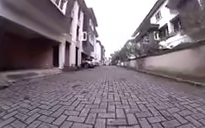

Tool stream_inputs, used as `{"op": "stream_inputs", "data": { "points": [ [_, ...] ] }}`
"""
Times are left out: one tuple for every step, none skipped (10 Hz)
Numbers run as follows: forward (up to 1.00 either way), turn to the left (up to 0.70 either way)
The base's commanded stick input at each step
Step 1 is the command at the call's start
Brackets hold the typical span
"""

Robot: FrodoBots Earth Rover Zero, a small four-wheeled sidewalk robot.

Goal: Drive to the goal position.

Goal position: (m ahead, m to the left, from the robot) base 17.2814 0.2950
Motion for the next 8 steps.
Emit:
{"op": "stream_inputs", "data": {
  "points": [
    [0.5,0.0],
    [0.5,0.0],
    [0.5,0.0],
    [0.5,0.0],
    [0.5,0.0],
    [0.5,0.0],
    [0.5,0.0],
    [0.5,0.0]
  ]
}}
